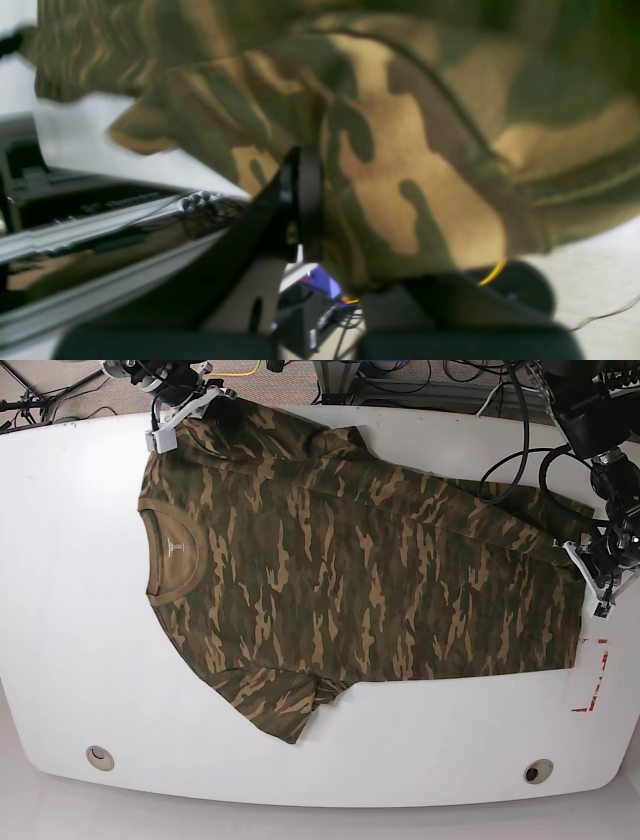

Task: Fold the T-shirt properly
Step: 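Drag the held collar corner with the right gripper along the shirt edge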

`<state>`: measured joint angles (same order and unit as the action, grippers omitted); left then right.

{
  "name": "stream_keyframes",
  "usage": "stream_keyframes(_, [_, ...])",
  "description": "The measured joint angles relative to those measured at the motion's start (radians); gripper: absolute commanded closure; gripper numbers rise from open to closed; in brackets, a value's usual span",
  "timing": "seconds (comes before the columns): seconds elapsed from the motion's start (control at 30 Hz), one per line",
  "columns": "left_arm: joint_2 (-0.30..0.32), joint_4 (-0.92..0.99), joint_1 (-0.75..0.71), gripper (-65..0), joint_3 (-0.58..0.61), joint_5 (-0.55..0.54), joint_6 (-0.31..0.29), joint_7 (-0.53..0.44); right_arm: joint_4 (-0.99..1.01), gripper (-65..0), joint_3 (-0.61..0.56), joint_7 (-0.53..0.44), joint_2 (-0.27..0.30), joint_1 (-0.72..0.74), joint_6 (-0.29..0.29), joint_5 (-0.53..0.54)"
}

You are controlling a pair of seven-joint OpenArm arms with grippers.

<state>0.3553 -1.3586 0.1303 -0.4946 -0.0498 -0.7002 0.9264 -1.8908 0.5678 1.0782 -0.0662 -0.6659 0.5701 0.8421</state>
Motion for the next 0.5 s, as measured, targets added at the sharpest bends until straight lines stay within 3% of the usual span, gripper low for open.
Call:
stream_keyframes(0.17, [0.000, 0.000, 0.000, -4.3, 0.000, 0.000, 0.000, 0.000, -0.121, 0.0, 0.001, 0.000, 0.000, -0.021, 0.070, 0.017])
stream_keyframes(0.5, [0.000, 0.000, 0.000, -4.3, 0.000, 0.001, 0.000, 0.000, -0.113, 0.0, 0.007, 0.055, 0.060, 0.046, 0.074, 0.135])
